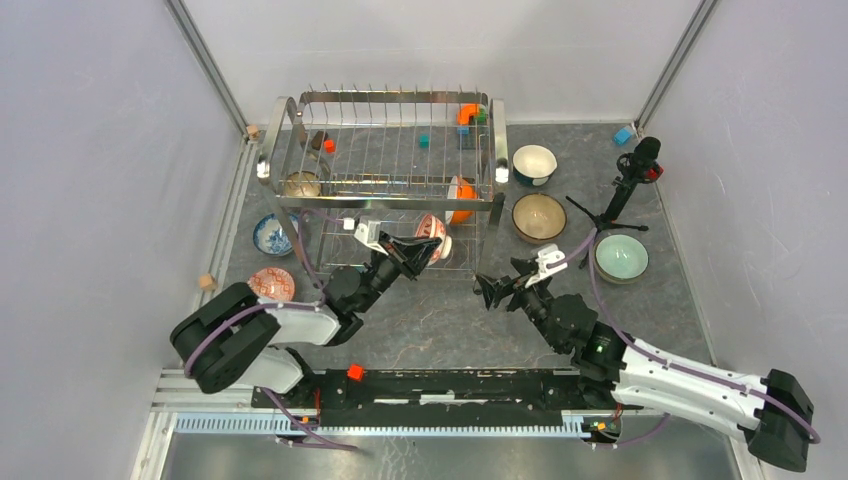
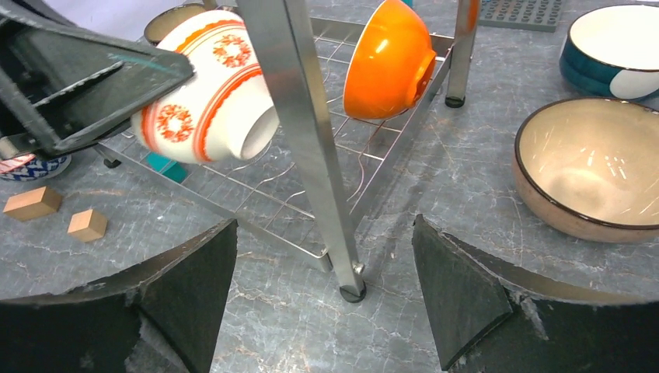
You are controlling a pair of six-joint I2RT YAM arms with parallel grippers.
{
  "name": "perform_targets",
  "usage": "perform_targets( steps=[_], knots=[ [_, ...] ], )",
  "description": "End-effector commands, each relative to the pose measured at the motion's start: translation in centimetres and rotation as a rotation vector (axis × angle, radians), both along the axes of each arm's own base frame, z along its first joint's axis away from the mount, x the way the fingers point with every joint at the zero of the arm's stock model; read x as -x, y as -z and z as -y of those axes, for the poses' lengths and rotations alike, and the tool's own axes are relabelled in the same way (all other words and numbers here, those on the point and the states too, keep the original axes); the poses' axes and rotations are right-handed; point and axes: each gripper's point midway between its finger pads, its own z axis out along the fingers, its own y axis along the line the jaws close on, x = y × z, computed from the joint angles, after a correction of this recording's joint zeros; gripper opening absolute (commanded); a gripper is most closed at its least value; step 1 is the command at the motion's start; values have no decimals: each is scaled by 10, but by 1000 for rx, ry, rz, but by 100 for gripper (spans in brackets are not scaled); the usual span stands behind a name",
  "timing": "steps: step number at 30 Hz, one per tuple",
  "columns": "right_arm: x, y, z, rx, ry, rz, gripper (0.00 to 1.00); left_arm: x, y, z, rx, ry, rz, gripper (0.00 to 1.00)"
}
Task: Unload the bowls from the dish rack
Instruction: Place the bowl at the center of the board.
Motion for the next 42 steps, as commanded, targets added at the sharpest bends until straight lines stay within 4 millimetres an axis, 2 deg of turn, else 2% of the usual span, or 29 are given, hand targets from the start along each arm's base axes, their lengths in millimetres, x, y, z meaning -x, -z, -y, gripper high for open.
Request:
perform_targets(
  steps=[1,10,18,24,30,38,42],
  knots=[
    [-1,-23,-1,-62,-11,7,89,11,-30,-8,59,-38,38,2],
    [9,-37,7,-8,-49,9,91,50,-24,4,-51,51,-26,2],
    [27,-41,20,53,-122,33,91,80,-2,9,-173,127,-93,2],
    [33,-29,35,55,-100,-10,90,110,4,21,-280,201,-74,2],
    [34,-19,43,34,-67,-45,90,145,15,44,-491,246,7,2],
    [33,1,54,17,2,-113,89,154,47,59,-778,187,111,2],
    [30,8,68,-2,90,-165,89,172,42,83,-820,218,228,2]
  ],
)
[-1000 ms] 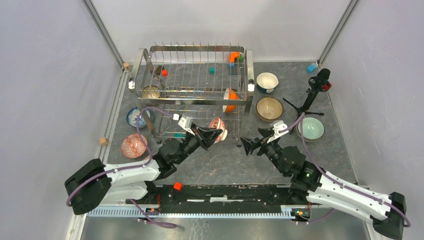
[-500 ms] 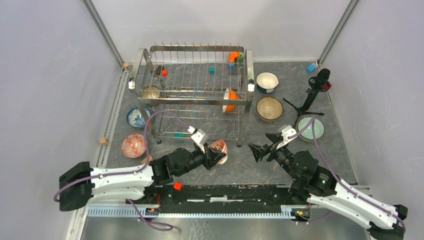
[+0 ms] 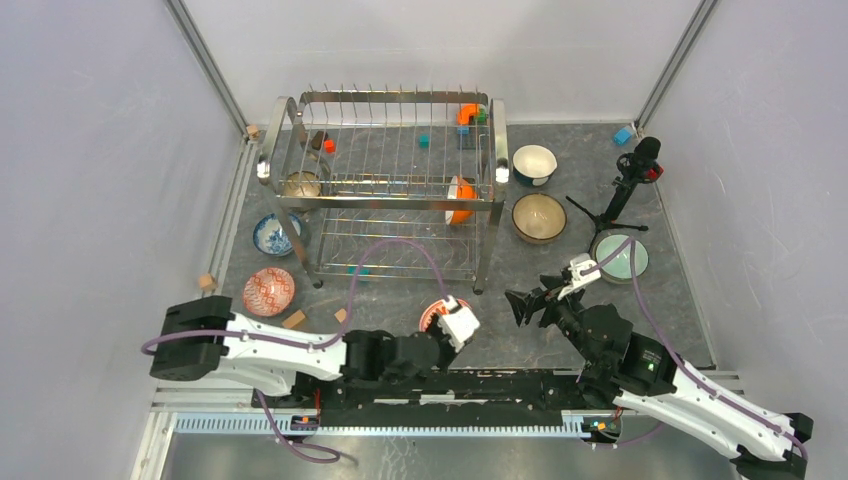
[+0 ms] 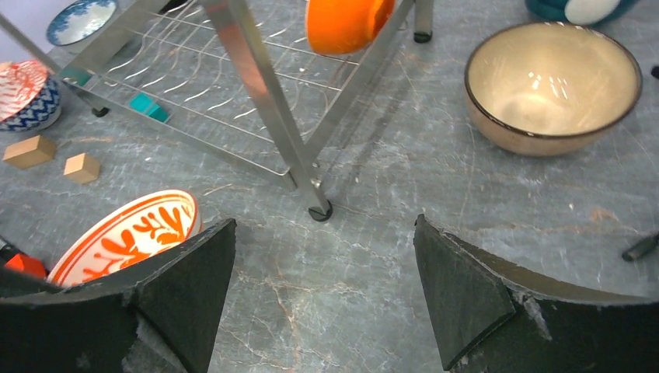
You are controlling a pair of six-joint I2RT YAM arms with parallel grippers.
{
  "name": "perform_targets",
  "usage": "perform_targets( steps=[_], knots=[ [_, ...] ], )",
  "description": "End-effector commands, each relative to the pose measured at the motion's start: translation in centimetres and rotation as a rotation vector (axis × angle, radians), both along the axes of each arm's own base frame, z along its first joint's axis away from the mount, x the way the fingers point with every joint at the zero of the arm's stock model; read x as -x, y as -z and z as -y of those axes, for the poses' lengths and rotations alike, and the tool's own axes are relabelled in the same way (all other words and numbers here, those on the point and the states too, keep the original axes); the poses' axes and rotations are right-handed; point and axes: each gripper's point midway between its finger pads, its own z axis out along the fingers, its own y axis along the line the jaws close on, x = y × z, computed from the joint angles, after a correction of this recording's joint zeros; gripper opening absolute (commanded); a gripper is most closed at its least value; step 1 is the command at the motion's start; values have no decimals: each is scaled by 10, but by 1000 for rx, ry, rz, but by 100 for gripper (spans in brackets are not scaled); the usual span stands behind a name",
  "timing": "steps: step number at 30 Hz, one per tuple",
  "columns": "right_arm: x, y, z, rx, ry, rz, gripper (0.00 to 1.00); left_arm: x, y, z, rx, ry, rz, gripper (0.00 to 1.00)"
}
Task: Unload the bowls from the dish rack
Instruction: Place the bowl at the center of the board.
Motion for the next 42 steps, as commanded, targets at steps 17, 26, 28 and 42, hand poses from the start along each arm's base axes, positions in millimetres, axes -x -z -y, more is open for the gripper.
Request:
perform_targets(
  steps=[17,26,28,42],
  knots=[
    [-4,-36,74,-234,393,-98,90,33,-13,147,-15,291,485,2],
    [-4,-37,83,-253,422,-88,90,15,9,176,-41,321,497,2],
    [-4,-36,83,-256,425,-86,90,9,13,182,-52,318,500,2],
    [-3,-32,86,-266,427,-81,91,-22,35,199,-95,269,460,2]
  ],
)
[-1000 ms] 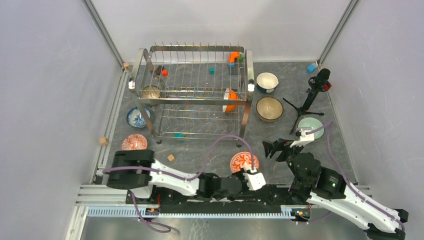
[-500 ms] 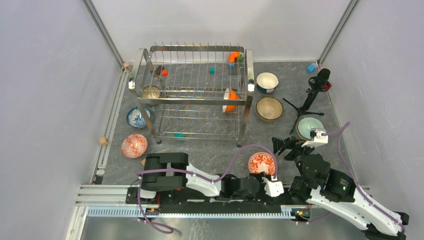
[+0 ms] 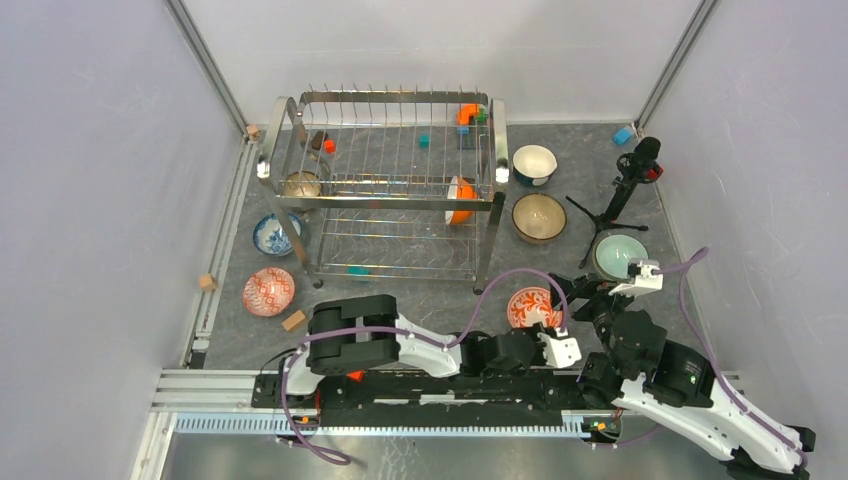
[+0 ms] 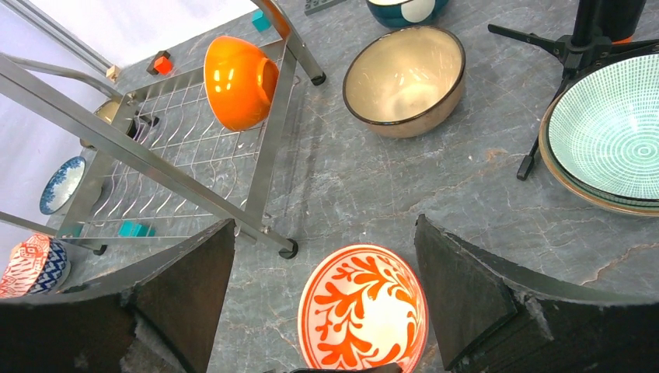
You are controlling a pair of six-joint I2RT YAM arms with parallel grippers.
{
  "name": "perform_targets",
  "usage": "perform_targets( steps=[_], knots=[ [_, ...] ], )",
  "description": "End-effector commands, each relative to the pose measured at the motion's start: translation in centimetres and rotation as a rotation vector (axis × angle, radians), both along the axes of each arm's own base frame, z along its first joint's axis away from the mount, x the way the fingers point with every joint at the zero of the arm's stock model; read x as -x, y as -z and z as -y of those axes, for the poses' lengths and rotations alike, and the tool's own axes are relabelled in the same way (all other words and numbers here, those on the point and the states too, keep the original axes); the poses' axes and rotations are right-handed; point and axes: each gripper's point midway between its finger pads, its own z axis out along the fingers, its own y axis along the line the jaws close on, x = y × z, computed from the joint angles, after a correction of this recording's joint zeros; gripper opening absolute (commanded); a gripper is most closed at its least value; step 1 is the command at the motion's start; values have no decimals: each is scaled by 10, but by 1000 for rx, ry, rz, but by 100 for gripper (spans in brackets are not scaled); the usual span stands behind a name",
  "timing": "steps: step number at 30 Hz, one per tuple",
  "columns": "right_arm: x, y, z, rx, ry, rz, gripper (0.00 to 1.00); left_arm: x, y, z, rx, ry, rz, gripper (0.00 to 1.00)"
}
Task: Unload the bowls from the dish rack
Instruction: Place the bowl at the center of the board.
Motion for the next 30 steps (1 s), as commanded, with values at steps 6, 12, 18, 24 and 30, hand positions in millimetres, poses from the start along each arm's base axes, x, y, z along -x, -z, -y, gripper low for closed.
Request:
perform_targets(
  steps=[6,12,18,24,30],
  knots=[
    [0,-1,7,-24,28,12,91,-12,-23,18,90,-53,26,8],
    [1,-1,8,-28,27,17,91,-13,-25,15,93,-77,10,26],
    [2,-1,8,-29,22,12,91,-11,-31,7,111,-103,-8,50],
    [1,-1,6,-29,17,9,92,-5,-50,-7,133,-126,10,75],
    [0,-4,-1,-22,-5,12,92,21,-81,-32,166,-126,-3,100]
  ],
)
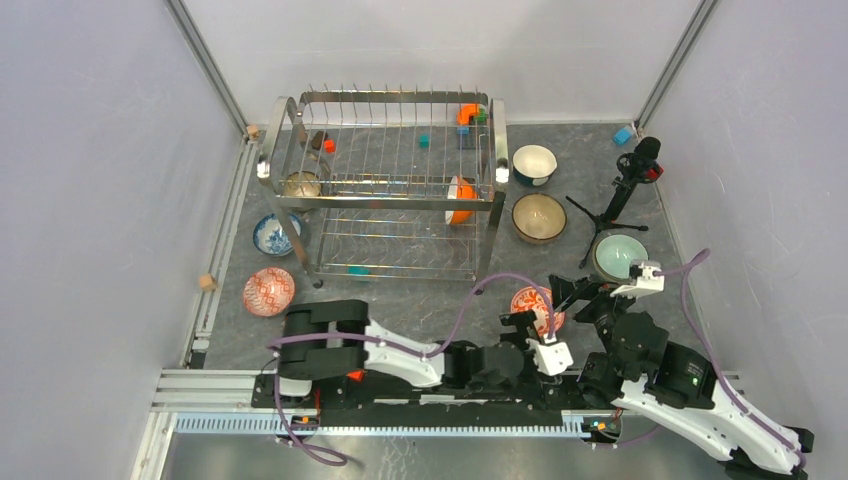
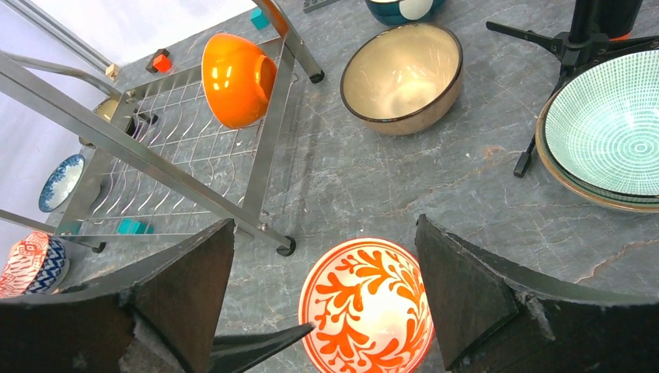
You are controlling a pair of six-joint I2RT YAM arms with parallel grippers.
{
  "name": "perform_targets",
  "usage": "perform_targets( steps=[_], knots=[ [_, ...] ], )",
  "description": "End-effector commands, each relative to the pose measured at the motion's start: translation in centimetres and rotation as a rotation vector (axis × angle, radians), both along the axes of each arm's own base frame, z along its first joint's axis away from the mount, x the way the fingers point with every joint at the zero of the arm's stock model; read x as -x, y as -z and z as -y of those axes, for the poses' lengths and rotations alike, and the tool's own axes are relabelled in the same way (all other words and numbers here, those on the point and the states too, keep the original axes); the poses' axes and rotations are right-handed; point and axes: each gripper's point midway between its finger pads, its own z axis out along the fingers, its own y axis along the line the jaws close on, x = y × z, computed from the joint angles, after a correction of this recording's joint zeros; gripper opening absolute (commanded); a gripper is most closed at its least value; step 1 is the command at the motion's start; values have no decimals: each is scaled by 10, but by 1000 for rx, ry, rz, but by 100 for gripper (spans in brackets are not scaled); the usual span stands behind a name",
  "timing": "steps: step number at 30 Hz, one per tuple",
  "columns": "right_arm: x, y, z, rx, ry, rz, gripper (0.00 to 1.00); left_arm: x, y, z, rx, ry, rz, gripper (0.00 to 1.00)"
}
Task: Unload the bowls from the dish rack
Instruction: Place the bowl at the center of the board.
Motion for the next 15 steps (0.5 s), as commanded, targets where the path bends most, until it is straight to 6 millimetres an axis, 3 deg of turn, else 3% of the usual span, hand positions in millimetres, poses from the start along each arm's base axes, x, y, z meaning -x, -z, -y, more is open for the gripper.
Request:
perform_targets(
  steps=[1,5,8,15],
  knots=[
    [-3,-5,-6,-13,-7,12,92,20,-59,-13,143,-24,-23,100],
    [-5,-3,-13,1,-22,11,92,37,-81,-29,181,-41,-25,100],
    [-5,-2,-14,16,-29,11,92,46,-86,-46,178,-80,-15,100],
    [-5,0,-24,39,-85,38,91,38,-81,-104,201,-294,-148,100]
  ],
)
